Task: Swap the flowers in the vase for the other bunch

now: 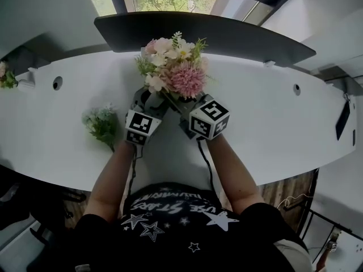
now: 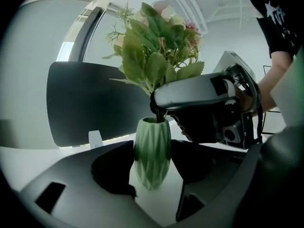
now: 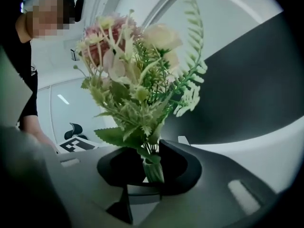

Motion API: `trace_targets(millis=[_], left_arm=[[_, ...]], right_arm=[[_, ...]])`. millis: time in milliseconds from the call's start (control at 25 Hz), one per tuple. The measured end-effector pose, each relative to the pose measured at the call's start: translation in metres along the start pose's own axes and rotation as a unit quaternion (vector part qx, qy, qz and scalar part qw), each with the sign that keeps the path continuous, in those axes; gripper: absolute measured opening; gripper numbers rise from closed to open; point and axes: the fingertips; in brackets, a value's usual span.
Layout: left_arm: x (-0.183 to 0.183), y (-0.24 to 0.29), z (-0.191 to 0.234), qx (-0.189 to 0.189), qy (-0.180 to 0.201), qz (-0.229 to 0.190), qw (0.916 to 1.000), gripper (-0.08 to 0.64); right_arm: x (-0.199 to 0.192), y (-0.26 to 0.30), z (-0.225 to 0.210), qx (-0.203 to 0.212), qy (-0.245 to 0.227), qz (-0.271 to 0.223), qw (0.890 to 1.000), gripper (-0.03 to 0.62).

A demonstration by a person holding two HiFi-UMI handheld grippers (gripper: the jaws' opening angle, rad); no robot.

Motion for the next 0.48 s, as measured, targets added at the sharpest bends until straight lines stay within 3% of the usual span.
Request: trace_targets(millis=[480], left_arm=[[-0.005, -0.009, 0.002, 0.016, 0.019, 0.021, 0.9995, 0.249]], right_arm=[[-0.005, -0.017, 0.005, -0.007, 0.03, -0.009, 0.999, 0.166]])
Point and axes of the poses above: the fingertips, and each gripper's own axes: y forward along the fingers, z to its left, x out of its top, and after that the axes turned 2 degrees about -z, right-handed
